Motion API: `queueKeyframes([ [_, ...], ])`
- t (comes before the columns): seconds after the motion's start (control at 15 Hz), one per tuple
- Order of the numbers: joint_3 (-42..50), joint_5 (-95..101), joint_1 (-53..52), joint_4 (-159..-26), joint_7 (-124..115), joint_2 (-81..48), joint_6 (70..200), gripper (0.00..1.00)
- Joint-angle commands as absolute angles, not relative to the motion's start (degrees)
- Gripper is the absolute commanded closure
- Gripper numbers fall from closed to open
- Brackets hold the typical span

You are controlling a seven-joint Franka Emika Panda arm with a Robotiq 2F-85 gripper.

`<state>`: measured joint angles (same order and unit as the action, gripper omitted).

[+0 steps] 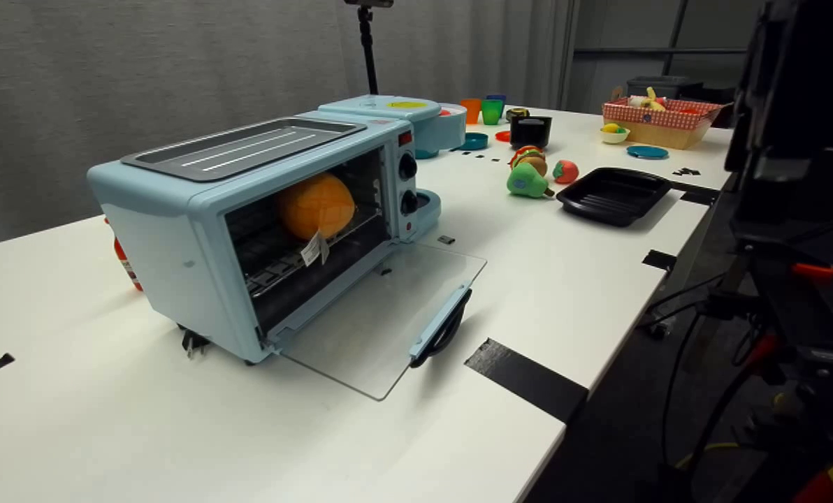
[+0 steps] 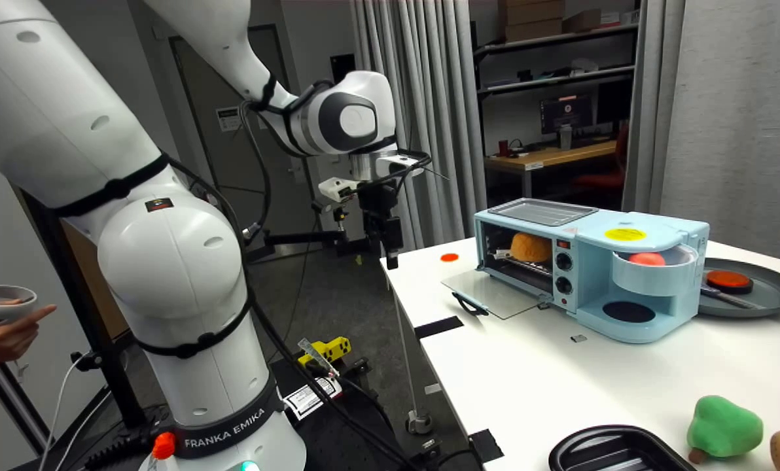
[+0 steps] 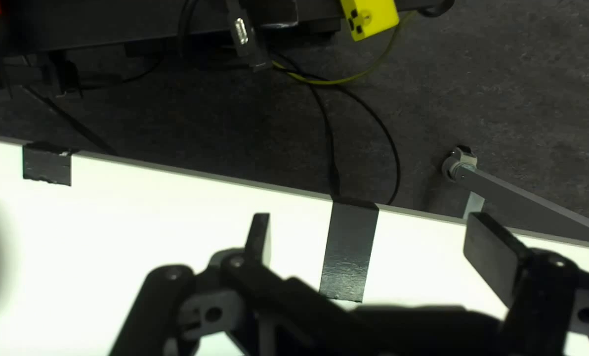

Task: Close the oven

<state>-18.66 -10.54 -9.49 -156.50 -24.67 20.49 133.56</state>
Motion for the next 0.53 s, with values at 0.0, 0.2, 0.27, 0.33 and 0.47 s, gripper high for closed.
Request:
queueKeyframes([
  [0.0,-18.2,-4.1,-7.9,-153.2,-24.2,12.0,137.5,0.0],
  [0.2,-17.3,1.4,-7.2,-150.3,-25.1,6.1,139.5,0.0],
  [0.27,-16.9,2.8,-7.2,-149.3,-25.3,4.5,139.8,0.0],
  [0.33,-16.3,4.3,-7.3,-148.0,-25.4,2.7,140.0,0.0],
  [0.47,-15.0,6.3,-7.7,-145.3,-25.5,-0.6,140.5,0.0],
])
